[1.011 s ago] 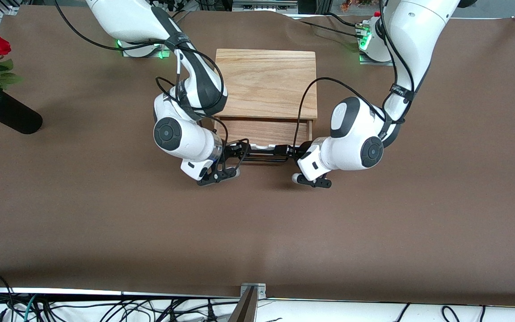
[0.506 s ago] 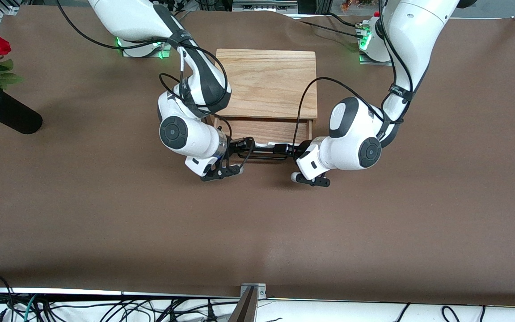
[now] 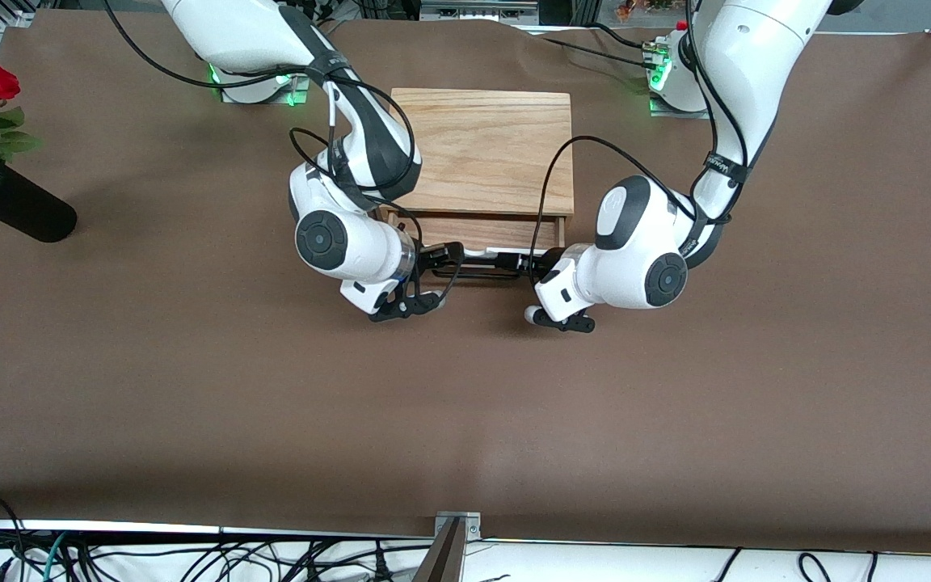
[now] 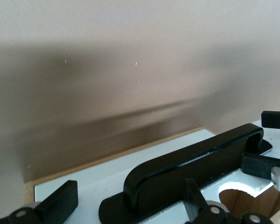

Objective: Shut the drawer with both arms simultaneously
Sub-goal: 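Push the drawer front into the cabinet with both grippers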

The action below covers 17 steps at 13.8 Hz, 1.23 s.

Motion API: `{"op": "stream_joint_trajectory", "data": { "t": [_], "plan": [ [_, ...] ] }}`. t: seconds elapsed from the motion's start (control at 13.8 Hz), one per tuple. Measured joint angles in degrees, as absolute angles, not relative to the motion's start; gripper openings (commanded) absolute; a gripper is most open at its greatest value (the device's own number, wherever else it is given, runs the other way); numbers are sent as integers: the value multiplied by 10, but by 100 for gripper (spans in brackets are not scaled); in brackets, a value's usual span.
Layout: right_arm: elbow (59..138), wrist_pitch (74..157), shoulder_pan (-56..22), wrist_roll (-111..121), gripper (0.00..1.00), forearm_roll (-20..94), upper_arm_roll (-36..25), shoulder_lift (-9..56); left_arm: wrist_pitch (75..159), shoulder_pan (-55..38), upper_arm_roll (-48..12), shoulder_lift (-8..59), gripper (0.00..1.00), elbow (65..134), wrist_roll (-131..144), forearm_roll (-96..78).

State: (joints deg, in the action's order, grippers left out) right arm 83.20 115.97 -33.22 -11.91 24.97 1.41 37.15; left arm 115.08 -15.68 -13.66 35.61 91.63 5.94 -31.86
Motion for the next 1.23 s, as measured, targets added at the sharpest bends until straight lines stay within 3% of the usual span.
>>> {"op": "stream_joint_trajectory", "data": {
  "t": [0.58, 1.23],
  "plan": [
    [828, 1088, -333, -120, 100, 250, 22, 366, 1072, -155, -137, 356, 100, 919, 63, -319],
    [825, 1048, -334, -121, 100, 250, 27, 362, 1041, -155, -136, 357, 100, 922, 63, -319]
  ]
}}
